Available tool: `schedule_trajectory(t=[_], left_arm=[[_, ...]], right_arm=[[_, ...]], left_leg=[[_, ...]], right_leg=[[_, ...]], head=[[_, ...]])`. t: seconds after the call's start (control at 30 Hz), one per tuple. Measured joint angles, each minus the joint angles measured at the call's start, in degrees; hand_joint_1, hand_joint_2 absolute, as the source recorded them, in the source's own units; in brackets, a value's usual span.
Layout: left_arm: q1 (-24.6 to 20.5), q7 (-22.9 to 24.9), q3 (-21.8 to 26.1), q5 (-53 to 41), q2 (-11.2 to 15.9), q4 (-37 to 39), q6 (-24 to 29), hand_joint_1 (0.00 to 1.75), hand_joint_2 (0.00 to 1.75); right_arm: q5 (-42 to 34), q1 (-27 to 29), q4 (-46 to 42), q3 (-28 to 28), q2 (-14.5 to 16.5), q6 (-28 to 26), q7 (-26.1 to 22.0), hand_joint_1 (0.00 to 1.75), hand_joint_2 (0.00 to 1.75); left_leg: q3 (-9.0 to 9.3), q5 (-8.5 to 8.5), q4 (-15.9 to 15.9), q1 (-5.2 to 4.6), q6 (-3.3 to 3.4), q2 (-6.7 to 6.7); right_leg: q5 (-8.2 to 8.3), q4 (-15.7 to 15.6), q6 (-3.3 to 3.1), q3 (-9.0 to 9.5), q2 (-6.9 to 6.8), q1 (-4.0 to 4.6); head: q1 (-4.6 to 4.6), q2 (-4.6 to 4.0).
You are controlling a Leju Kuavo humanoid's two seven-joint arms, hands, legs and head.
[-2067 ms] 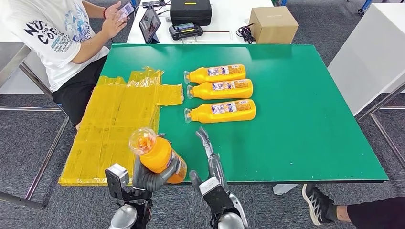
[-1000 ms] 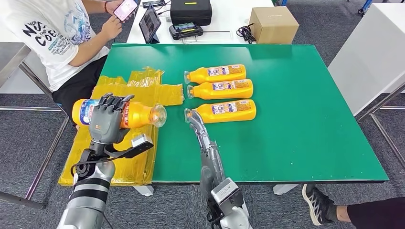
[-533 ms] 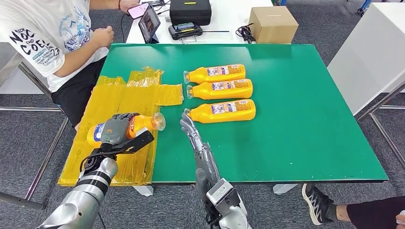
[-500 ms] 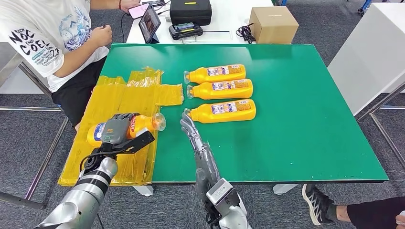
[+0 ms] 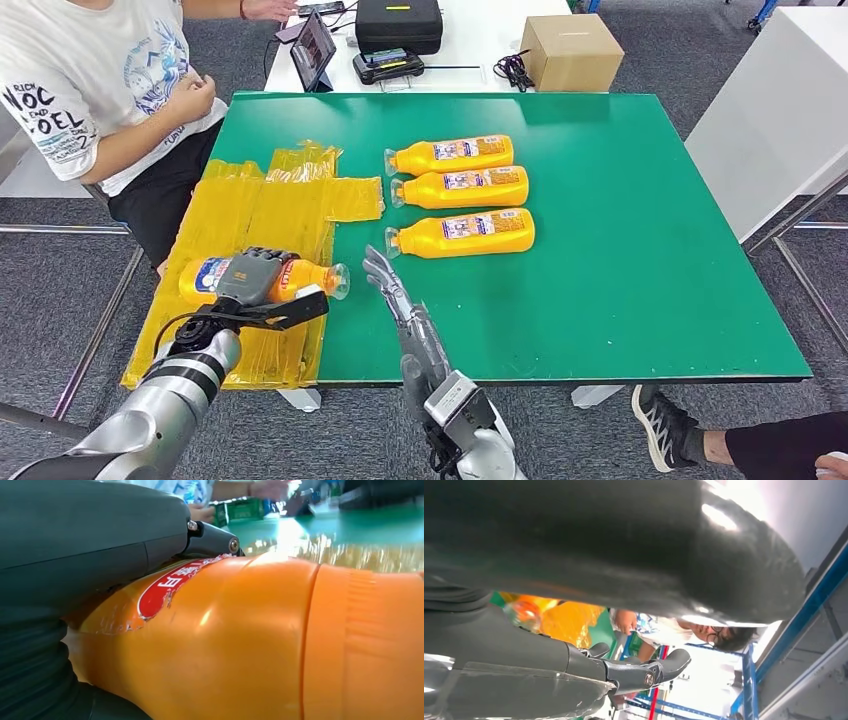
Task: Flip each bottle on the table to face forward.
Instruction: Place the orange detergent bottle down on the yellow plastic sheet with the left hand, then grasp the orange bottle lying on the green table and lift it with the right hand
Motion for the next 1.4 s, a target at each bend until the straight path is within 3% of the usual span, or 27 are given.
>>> schedule_trajectory(t=[0.17,0.43,0.5,0.57,0.63,0.93,1.2,1.33,1.4], left_arm=[[-0.36,1.85,-3.53,-2.54,0.98,0.9,-0.48,1.75,1.75],[-1.02,2.19,-5.28,-2.68,1.57,1.69,-1.92,1.75,1.75],[-1.26,1.86,-5.27,-1.69,1.73,1.87,-3.33,1.04,1.75],[-1.43,1.15,-5.2,-0.25,1.93,2.02,-4.71,0.17,1.75],[-1.59,0.16,-5.02,1.38,2.11,2.13,-6.11,0.0,1.75],[-2.21,-5.59,-2.35,9.9,2.72,2.19,-17.94,0.0,1.75],[-2.01,-7.05,-0.72,12.67,3.05,2.48,-21.27,0.0,1.75],[-2.07,-8.38,-0.22,15.34,3.51,2.52,-25.1,0.0,0.0],[-2.2,-10.23,0.81,19.12,3.85,2.54,-29.29,0.0,0.0]], right_arm=[[-0.08,-0.03,0.75,0.0,0.17,0.39,0.03,0.0,0.0],[-0.08,-0.05,1.43,-0.02,0.23,0.59,0.05,0.0,0.0],[-0.14,-0.04,1.51,-0.03,0.25,0.81,0.16,0.0,0.0],[-0.25,-0.03,1.65,-0.04,0.27,0.97,0.31,0.0,0.0],[-0.3,-0.03,1.82,-0.05,0.31,1.04,0.37,0.0,0.0],[-0.32,-0.18,2.81,-0.13,0.42,1.2,0.45,0.0,0.0],[-0.3,-0.71,4.23,-0.13,0.58,1.22,0.49,0.0,0.0],[-0.32,-0.87,4.82,-0.13,0.61,1.23,0.49,0.0,0.0],[-0.32,-1.0,5.27,-0.11,0.66,1.27,0.49,0.0,0.0]], left_leg=[[0.02,0.0,0.0,0.0,0.0,-0.02],[0.18,-0.01,-0.01,0.0,0.0,0.0],[0.21,-0.01,-0.01,0.0,-0.01,-0.01],[0.24,-0.01,-0.01,0.0,-0.01,0.0],[0.27,-0.01,-0.02,0.0,-0.01,0.0],[0.57,-0.06,-0.03,0.0,-0.05,-0.07],[1.08,-0.12,-0.07,0.0,-0.11,-0.25],[1.16,-0.06,-0.07,0.0,-0.12,-0.25],[1.2,-0.04,-0.07,0.0,-0.13,-0.25]], right_leg=[[0.0,0.0,0.0,0.05,-0.01,0.0],[0.0,-0.01,0.0,0.2,-0.01,0.0],[0.0,-0.01,0.0,0.22,0.0,0.0],[0.0,0.0,0.0,0.23,0.0,0.01],[0.0,0.0,0.0,0.26,0.0,0.01],[-0.05,-0.02,-0.03,0.61,-0.03,0.0],[-0.17,-0.04,-0.18,1.15,-0.07,0.0],[-0.11,-0.03,-0.18,1.23,-0.07,0.0],[-0.08,-0.03,-0.14,1.27,-0.07,0.0]], head=[[0.01,0.0],[0.01,0.0],[0.0,0.0],[0.0,0.0],[0.0,0.0],[-0.01,0.0],[-0.01,0.0],[0.0,0.0],[0.0,0.0]])
